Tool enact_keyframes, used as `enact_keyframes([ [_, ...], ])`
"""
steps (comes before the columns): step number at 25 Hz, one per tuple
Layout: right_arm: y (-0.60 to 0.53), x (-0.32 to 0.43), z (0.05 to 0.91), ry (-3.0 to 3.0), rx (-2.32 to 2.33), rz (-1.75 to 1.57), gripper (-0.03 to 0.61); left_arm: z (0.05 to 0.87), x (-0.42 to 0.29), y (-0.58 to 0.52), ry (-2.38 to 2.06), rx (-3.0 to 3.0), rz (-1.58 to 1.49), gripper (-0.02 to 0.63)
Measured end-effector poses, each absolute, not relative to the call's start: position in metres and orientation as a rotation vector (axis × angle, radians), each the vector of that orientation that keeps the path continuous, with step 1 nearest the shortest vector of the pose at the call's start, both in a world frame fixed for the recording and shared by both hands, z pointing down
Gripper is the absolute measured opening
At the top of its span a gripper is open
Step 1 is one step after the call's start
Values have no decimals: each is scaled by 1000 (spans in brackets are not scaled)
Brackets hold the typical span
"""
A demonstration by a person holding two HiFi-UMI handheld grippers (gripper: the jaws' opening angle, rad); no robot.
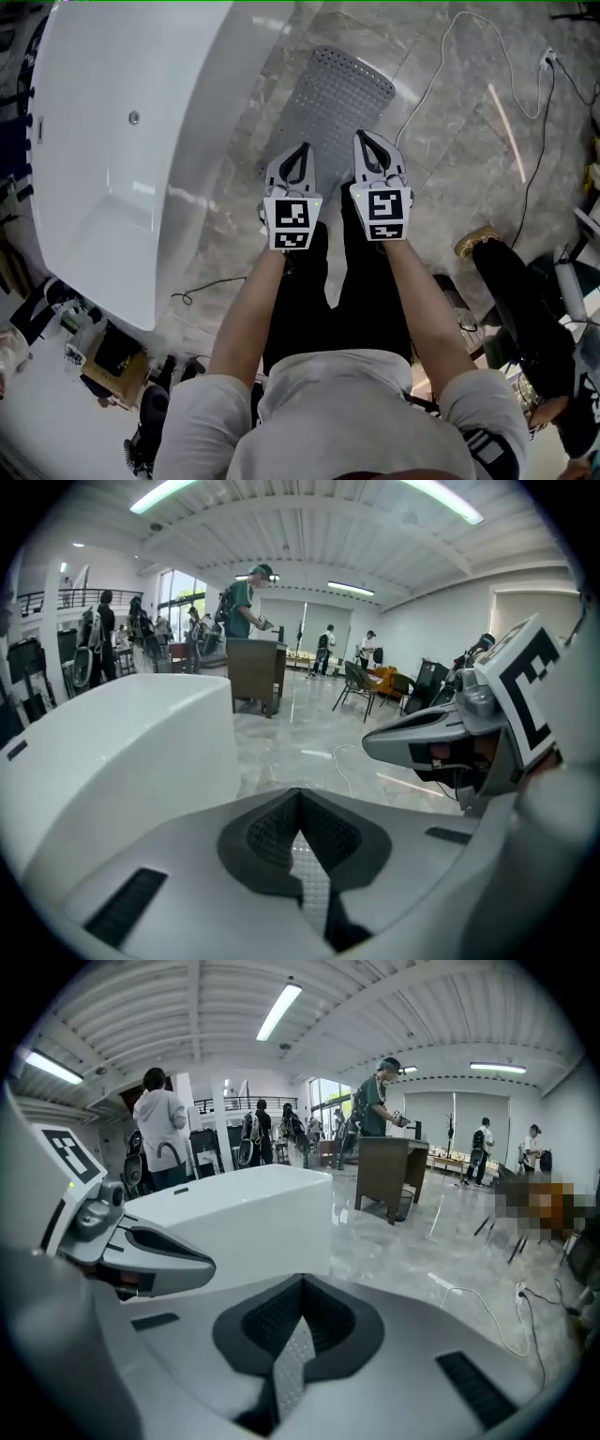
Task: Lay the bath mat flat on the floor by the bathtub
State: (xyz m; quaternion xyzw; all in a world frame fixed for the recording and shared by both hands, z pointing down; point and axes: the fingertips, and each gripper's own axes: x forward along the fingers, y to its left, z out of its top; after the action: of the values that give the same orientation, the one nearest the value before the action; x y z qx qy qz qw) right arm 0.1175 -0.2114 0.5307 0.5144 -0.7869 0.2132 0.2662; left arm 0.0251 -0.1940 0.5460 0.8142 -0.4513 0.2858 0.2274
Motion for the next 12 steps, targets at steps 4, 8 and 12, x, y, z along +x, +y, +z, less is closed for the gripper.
enact_keyframes([
  [4,-197,101,458,-2170,1404,562,6,476,2,-184,-1356,2172,655,12],
  [8,-177,90,397,-2223,1392,505,6,416,-11,-163,-1407,2216,655,12],
  [12,-141,79,336,-2272,1403,419,6,351,-21,-134,-1403,2281,597,12],
])
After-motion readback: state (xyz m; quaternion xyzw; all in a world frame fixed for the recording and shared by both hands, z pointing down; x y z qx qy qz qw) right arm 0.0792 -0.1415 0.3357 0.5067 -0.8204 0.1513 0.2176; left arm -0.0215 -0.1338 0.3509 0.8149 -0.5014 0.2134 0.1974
